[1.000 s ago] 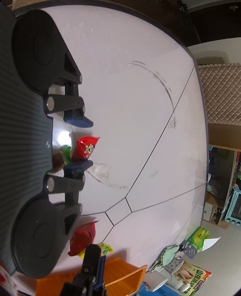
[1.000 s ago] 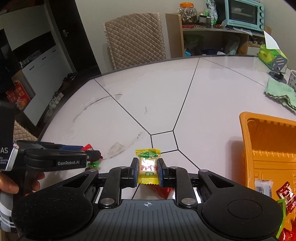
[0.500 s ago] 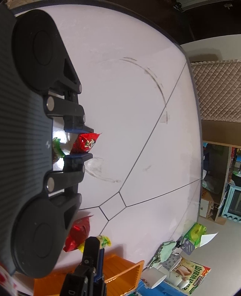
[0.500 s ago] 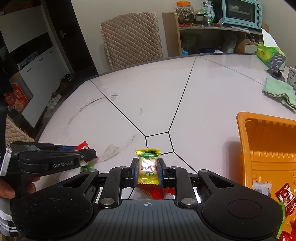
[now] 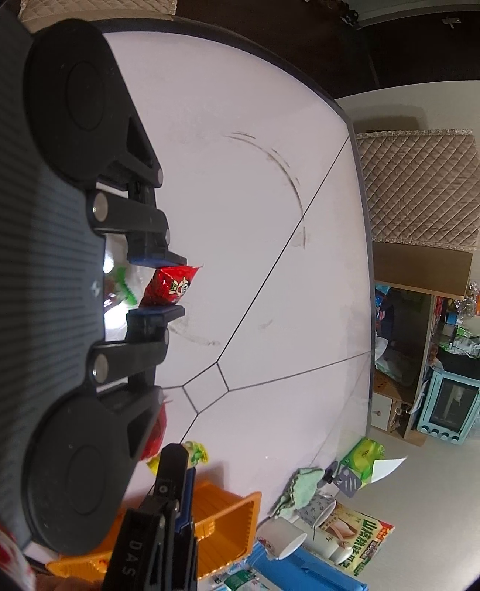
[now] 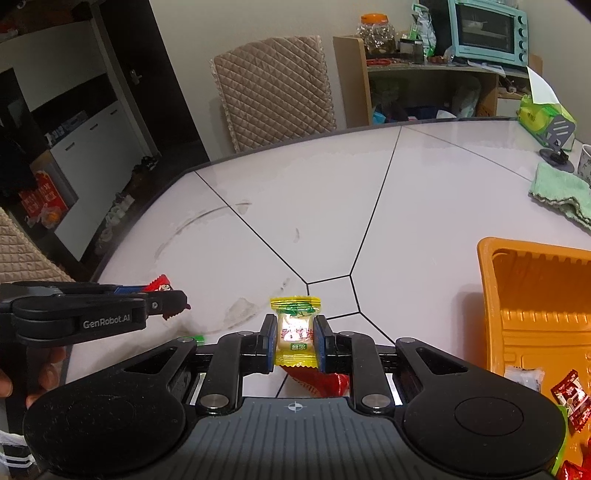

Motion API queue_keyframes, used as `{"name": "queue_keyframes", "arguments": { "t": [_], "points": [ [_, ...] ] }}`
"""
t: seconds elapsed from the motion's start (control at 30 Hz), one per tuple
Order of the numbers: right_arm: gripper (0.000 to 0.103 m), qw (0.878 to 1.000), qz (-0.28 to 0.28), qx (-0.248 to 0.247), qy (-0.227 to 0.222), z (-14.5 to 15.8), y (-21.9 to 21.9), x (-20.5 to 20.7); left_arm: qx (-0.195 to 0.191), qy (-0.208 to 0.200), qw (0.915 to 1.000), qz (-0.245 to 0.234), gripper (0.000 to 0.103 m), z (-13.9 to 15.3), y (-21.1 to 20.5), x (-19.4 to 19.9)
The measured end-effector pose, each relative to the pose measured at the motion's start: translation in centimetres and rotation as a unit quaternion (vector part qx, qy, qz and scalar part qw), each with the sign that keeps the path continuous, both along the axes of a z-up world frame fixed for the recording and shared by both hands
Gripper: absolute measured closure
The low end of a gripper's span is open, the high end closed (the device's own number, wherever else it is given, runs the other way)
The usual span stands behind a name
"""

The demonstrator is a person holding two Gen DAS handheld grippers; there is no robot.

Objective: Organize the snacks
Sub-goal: 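Grasp the red-and-green candy with the left gripper while the right holds the yellow candy, then carry the red-and-green candy and yellow candy over the orange tray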

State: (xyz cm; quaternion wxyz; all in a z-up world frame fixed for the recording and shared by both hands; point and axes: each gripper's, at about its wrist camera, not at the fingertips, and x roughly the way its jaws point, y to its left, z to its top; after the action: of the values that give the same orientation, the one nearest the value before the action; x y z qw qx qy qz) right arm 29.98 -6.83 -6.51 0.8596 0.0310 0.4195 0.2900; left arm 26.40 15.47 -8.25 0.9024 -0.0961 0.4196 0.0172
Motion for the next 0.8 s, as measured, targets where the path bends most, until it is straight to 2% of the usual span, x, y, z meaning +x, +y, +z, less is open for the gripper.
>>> {"name": "queue_keyframes", "arguments": {
  "t": [0.43,0.8],
  "points": [
    [0.082,1.0,0.002,0.019,0.011,1.6,-2.4,-3.7,-0.016,0.003,0.9996,-0.023,0.085,2.3,-2.6,-5.5],
    [0.082,0.999,-0.01,0.019,0.024,2.0,-6.4,-7.5,-0.032,0.012,0.9968,-0.072,0.085,3.3,-7.6,-8.7]
  ]
}}
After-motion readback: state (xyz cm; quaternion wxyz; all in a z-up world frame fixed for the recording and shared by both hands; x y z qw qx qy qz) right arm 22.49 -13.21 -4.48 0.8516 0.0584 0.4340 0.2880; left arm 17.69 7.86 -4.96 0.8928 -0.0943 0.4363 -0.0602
